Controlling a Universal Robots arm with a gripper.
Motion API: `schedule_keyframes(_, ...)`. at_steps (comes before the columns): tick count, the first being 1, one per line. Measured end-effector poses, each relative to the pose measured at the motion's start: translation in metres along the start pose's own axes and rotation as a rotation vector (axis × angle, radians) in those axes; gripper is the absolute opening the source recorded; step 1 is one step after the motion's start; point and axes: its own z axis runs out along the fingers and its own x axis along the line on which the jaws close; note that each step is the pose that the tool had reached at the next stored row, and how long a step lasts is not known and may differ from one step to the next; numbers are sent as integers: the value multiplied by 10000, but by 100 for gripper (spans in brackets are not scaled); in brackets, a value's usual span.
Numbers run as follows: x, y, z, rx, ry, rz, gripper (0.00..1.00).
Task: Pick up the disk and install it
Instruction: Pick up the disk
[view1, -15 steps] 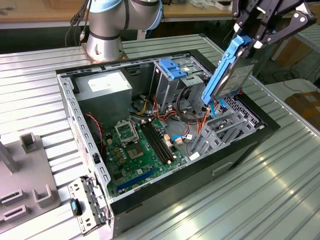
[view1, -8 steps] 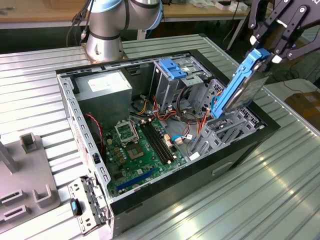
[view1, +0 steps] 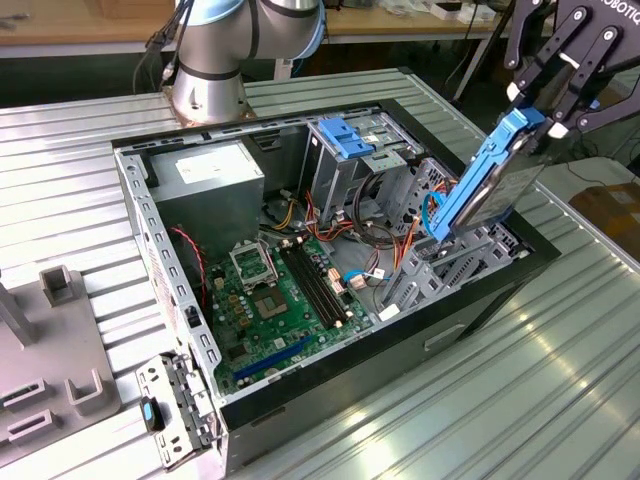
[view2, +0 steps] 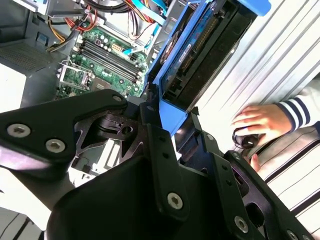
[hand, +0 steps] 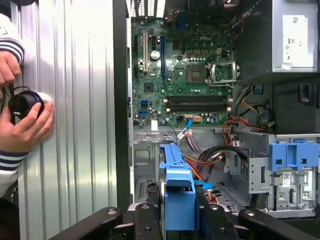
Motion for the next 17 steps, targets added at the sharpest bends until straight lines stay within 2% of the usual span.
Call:
schedule_keyframes(3,5,-21,32,-1,4,-29,36)
schedule_keyframes(7,5,-28,38,-4,1,-70,36)
schedule_keyframes(9,6,-28,66,-23,38,-440,36)
schedule_keyframes(15,14,-27,201,-24,54,-458,36)
schedule_keyframes(17,7,-27,226,-25,56,-459,36)
